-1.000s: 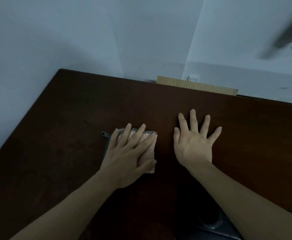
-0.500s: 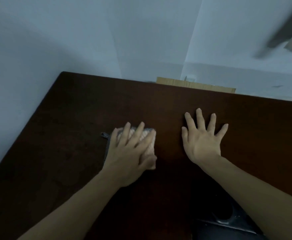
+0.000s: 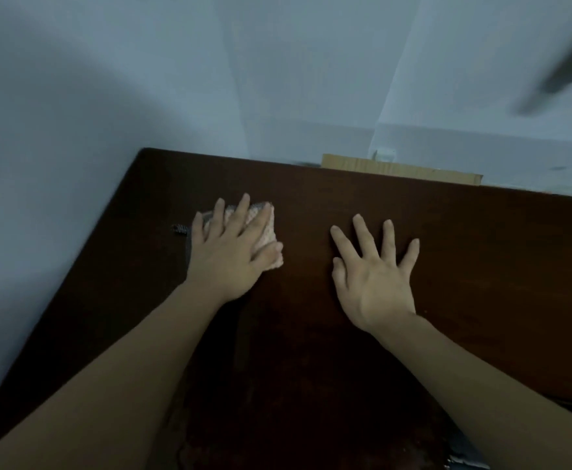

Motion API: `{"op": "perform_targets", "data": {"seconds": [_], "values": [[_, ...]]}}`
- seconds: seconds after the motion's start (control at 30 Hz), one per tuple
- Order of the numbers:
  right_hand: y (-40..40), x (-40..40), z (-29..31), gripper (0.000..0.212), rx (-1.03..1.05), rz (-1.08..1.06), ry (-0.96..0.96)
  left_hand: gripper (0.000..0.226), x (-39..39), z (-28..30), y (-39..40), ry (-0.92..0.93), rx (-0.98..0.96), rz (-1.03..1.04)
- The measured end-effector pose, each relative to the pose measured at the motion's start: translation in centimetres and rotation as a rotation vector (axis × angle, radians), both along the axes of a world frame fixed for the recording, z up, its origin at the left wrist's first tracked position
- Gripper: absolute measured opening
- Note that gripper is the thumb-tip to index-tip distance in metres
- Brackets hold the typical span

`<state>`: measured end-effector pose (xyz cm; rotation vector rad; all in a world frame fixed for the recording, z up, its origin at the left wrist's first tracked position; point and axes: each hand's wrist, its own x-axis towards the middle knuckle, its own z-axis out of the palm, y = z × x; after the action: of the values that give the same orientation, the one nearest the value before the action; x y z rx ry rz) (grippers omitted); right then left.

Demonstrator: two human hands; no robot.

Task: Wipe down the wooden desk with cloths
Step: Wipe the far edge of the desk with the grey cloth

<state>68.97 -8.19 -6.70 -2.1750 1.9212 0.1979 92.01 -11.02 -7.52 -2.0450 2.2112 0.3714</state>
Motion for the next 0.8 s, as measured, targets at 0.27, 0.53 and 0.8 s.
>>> {"op": "perform_targets", "data": {"seconds": [0.27, 0.53, 0.8], "values": [[0.0, 0.2, 0.2, 0.063, 0.008, -0.019, 0.004, 0.068, 1.3, 0.9, 7.9, 0.048, 0.006, -0.446], [-0.1, 0.0, 0.0, 0.073, 0.016, -0.035, 0.003, 0.068, 3.0, 0.4, -0.2, 0.004, -0.019, -0.271], [0.1, 0.1, -0.3, 0.067, -0.015, -0.028, -0.026, 0.07, -1.1, 0.2, -6.5, -0.023, -0.024, -0.235]]}}
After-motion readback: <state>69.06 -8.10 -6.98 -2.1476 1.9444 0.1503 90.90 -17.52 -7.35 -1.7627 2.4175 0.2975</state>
